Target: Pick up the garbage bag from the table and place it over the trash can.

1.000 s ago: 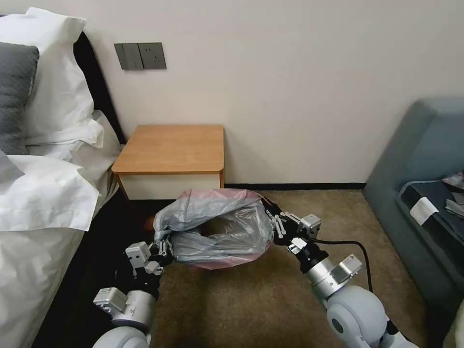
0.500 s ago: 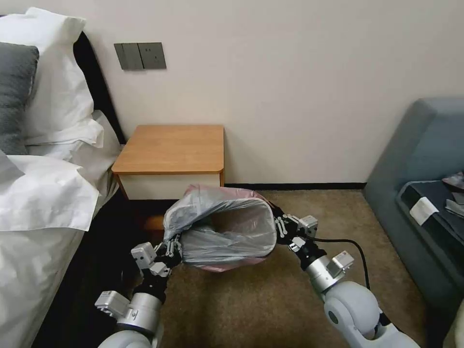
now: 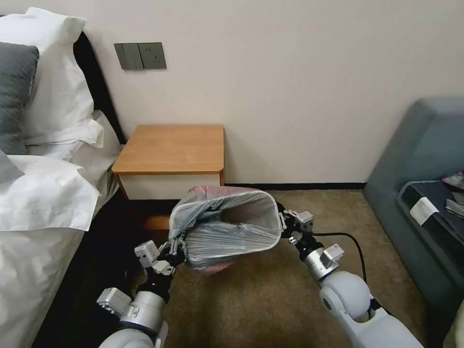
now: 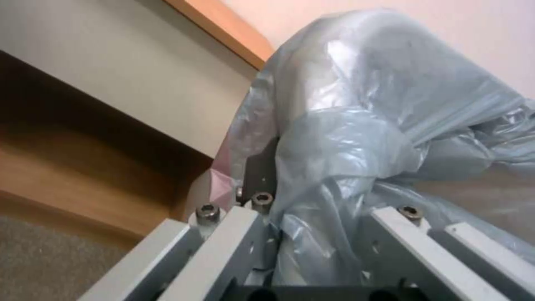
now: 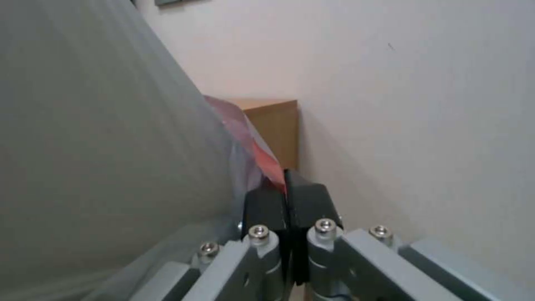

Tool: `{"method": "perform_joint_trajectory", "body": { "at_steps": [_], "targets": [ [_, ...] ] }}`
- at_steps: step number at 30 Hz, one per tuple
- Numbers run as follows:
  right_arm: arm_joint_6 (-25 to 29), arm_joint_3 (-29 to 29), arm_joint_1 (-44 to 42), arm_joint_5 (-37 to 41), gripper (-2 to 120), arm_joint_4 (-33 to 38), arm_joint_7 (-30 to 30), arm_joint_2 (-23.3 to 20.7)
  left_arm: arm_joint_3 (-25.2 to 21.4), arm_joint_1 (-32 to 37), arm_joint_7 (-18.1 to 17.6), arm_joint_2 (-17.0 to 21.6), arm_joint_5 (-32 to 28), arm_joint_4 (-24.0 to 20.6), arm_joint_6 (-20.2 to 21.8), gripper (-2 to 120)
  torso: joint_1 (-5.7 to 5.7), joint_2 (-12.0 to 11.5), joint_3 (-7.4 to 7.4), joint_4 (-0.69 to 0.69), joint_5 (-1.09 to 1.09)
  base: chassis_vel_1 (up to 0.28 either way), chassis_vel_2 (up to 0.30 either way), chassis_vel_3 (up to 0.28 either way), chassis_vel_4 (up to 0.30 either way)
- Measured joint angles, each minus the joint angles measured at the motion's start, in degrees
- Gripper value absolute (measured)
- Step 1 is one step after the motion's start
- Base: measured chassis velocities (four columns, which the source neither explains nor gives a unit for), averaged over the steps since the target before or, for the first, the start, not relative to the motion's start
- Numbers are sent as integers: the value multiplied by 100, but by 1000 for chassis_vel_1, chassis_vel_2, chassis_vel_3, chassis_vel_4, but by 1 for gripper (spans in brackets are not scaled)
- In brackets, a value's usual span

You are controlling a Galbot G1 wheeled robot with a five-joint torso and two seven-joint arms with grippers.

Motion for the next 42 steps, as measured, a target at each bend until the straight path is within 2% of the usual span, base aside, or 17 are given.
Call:
{"method": "perform_joint_trajectory", "body": {
  "at_steps": [8, 10, 13, 14, 18, 19, 21, 22, 24, 25, 28, 32, 35, 36, 39, 41, 42],
  "targets": [
    [-18, -16, 128, -194, -2, -269, 52, -44, 36, -34, -38, -22, 43, 16, 19, 3, 0, 0, 0, 0, 0, 0, 0, 0, 0],
    [-22, -7, 102, -251, 2, -269, 70, -53, 34, -44, -58, -24, 74, 29, 21, 3, 0, 0, 0, 1, 0, 0, 0, 0, 0],
    [-75, 56, -57, -471, 18, -187, 124, -75, 17, -94, -144, -33, 194, 49, 44, 3, 0, 0, 0, 0, 0, 0, 0, 0, 0],
    [-75, 56, -57, -471, 18, -187, 124, -75, 17, -94, -144, -33, 194, 49, 44, 3, 0, 0, 0, 0, 0, 0, 0, 0, 0],
    [-195, 193, -320, -751, 34, 49, 254, -112, -74, -153, -271, -58, 295, 49, 127, 3, 0, 0, 0, -1, 0, 0, 0, 0, 0],
    [-195, 193, -320, -751, 34, 49, 254, -112, -74, -153, -271, -58, 295, 49, 127, 3, 0, 0, 0, -1, 0, 0, 0, 0, 0],
    [-255, 291, -445, -801, 46, 224, 380, -113, -123, -186, -353, -76, 374, 47, 187, 3, 0, 0, 0, 0, 0, 0, 0, 0, 0],
    [-255, 291, -445, -801, 46, 224, 380, -113, -123, -186, -353, -76, 374, 47, 187, 3, 0, 0, 0, 0, 0, 0, 0, 0, 0],
    [-335, 430, -607, -762, 56, 469, 371, -111, -152, -223, -449, -98, 464, 75, 235, 3, 0, 0, 0, 0, 0, 0, 0, 0, 0],
    [-335, 430, -607, -762, 56, 469, 371, -111, -152, -223, -449, -98, 464, 75, 235, 3, 0, 0, 0, 0, 0, 0, 0, 0, 0],
    [-437, 556, -851, -645, 73, 848, 235, -86, -162, -277, -608, -159, 585, 145, 326, 3, 0, 0, 0, 0, 0, 0, 0, 0, 0],
    [-483, 617, -922, -631, 82, 1001, 209, -47, -151, -297, -673, -181, 634, 169, 398, 3, 0, 0, 0, 0, -1, 0, 0, 0, 0],
    [-489, 735, -981, -609, 91, 1194, 214, 35, -155, -314, -774, -180, 740, 181, 503, 3, 0, 0, 0, 0, 0, 0, 0, 0, 0],
    [-489, 786, -1007, -542, 98, 1332, 242, 69, -156, -319, -831, -162, 808, 186, 556, 3, 0, 0, 0, 0, 0, 0, 0, 0, 0],
    [-489, 821, -1042, -382, 100, 1733, 282, 71, -150, -341, -926, -102, 1018, 191, 684, 3, 0, 0, -1, 0, 0, 0, 0, 0, 0],
    [-541, 707, -1040, -310, 100, 2244, 259, -99, -126, -391, -955, -26, 1368, 214, 814, 3, 0, 0, 0, 0, -1, 0, 0, 0, 0],
    [-541, 707, -1040, -310, 100, 2244, 259, -99, -126, -391, -955, -26, 1368, 214, 814, 3, 0, 0, 0, 0, -1, 0, 0, 0, 0]
  ]
}}
